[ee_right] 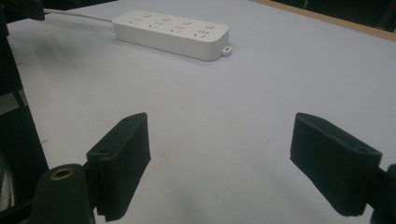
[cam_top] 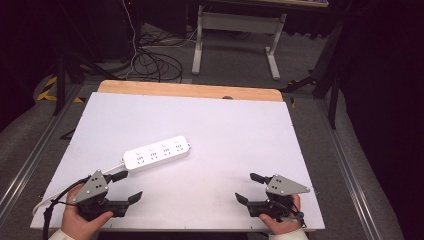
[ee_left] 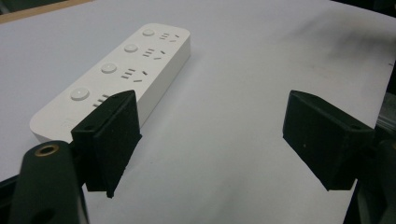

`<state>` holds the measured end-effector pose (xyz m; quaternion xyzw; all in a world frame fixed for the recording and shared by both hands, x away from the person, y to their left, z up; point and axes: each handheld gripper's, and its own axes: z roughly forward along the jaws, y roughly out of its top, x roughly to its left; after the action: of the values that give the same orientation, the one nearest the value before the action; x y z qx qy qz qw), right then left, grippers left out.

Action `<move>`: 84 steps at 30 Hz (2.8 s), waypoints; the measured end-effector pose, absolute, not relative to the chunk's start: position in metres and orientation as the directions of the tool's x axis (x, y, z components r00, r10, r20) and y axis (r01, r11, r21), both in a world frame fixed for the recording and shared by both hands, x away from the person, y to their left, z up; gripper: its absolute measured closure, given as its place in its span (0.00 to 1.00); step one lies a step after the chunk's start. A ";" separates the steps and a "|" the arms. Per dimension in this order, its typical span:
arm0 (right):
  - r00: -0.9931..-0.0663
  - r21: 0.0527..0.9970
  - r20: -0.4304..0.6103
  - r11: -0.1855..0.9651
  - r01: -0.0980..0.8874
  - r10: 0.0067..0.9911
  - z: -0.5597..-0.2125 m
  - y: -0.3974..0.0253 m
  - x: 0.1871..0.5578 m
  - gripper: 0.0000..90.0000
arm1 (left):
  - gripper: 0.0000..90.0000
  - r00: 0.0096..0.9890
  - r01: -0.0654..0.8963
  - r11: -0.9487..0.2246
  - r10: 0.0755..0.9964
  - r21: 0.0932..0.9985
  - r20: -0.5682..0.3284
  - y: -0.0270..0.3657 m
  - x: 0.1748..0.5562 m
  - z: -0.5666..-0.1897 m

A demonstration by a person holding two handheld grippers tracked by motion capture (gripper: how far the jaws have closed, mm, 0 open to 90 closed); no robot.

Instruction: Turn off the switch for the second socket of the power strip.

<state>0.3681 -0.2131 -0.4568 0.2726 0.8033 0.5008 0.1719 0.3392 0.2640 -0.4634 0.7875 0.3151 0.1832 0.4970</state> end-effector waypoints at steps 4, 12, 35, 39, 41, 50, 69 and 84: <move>-0.796 0.896 -0.007 0.356 0.263 0.605 -0.458 -0.211 0.368 0.23 | 0.24 0.737 0.328 -0.300 0.675 0.896 -0.043 0.264 0.339 -0.461; -0.800 0.893 -0.010 0.365 0.262 0.600 -0.459 -0.211 0.369 0.23 | 0.28 0.749 0.301 -0.335 0.662 0.893 -0.004 0.266 0.341 -0.457; -0.799 0.888 0.000 0.367 0.277 0.602 -0.461 -0.209 0.370 0.25 | 0.39 0.759 0.350 -0.339 0.649 0.873 -0.052 0.267 0.355 -0.421; -0.799 0.889 0.003 0.365 0.277 0.601 -0.461 -0.210 0.370 0.25 | 0.40 0.759 0.354 -0.341 0.649 0.871 -0.055 0.265 0.359 -0.417; -0.798 0.889 0.003 0.365 0.278 0.602 -0.462 -0.210 0.370 0.25 | 0.40 0.759 0.350 -0.348 0.650 0.870 -0.045 0.265 0.364 -0.413; -0.801 0.888 0.005 0.366 0.279 0.598 -0.462 -0.210 0.370 0.25 | 0.41 0.761 0.357 -0.361 0.648 0.862 -0.044 0.264 0.377 -0.405; -0.799 0.884 -0.001 0.374 0.281 0.602 -0.463 -0.209 0.370 0.25 | 0.43 0.745 0.380 -0.371 0.666 0.847 -0.043 0.261 0.410 -0.396; -0.800 0.884 -0.001 0.375 0.280 0.599 -0.463 -0.209 0.371 0.25 | 0.53 0.706 0.421 -0.304 0.701 0.854 -0.099 0.262 0.442 -0.405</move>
<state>0.3707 -0.2093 -0.4628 0.2704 0.8130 0.4892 0.1633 0.4421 0.2620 -0.4046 0.7937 0.3536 0.1482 0.4722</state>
